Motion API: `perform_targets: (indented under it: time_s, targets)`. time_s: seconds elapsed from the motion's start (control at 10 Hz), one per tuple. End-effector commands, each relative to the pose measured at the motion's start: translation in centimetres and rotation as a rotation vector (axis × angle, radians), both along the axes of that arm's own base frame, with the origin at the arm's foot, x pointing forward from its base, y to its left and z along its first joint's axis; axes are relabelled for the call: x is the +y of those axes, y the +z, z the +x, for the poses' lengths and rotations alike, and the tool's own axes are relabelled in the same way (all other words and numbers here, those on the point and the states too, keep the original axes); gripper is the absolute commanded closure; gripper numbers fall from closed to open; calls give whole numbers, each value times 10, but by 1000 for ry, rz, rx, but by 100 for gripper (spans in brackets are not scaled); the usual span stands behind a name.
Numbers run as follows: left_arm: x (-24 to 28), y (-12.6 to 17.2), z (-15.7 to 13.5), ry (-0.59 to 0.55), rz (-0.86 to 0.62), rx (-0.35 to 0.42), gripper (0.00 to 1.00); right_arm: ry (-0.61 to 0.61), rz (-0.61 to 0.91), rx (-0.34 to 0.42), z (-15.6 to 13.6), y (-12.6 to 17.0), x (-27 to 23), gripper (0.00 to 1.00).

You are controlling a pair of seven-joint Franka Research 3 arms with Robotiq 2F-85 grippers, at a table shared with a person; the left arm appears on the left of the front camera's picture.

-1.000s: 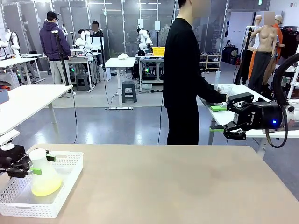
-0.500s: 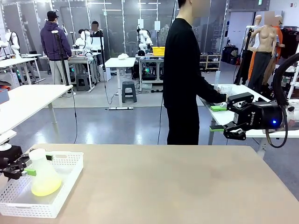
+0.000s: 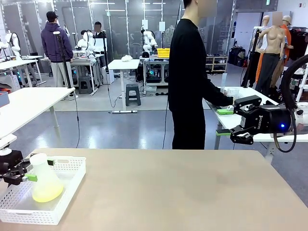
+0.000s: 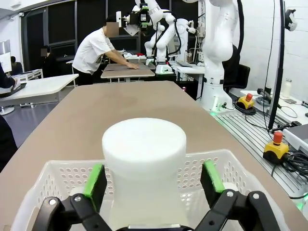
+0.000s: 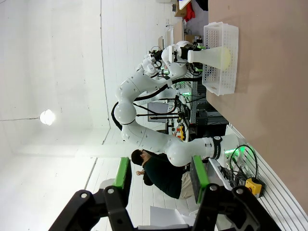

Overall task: Prepare the solutions needed for the experiment.
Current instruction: When the human places the Big flask in the center of the table, pick up the Big flask and place it in the left Organizing basket.

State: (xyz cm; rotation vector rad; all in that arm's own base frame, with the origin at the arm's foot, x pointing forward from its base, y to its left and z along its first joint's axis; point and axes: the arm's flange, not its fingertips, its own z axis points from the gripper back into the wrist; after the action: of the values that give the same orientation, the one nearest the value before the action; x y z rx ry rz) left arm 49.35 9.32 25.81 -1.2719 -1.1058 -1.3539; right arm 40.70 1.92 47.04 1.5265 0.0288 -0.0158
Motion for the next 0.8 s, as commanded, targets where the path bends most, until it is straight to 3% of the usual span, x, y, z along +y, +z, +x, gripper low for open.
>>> perform_targets:
  time_s: [0.0, 0.1, 0.4, 0.7]
  targets:
    - [0, 0, 0, 0, 0, 0, 0, 4, 4, -1, -1, 1, 0, 37]
    - [9, 5, -5, -38, -54, -14, 0, 4, 4, -1, -1, 1, 0, 37]
    - [43, 23, -12, -4, -79, -33, 0, 4, 4, -1, -1, 1, 0, 37]
    - [76, 41, -30, 60, -47, 111, 0, 4, 4, -1, -1, 1, 0, 37]
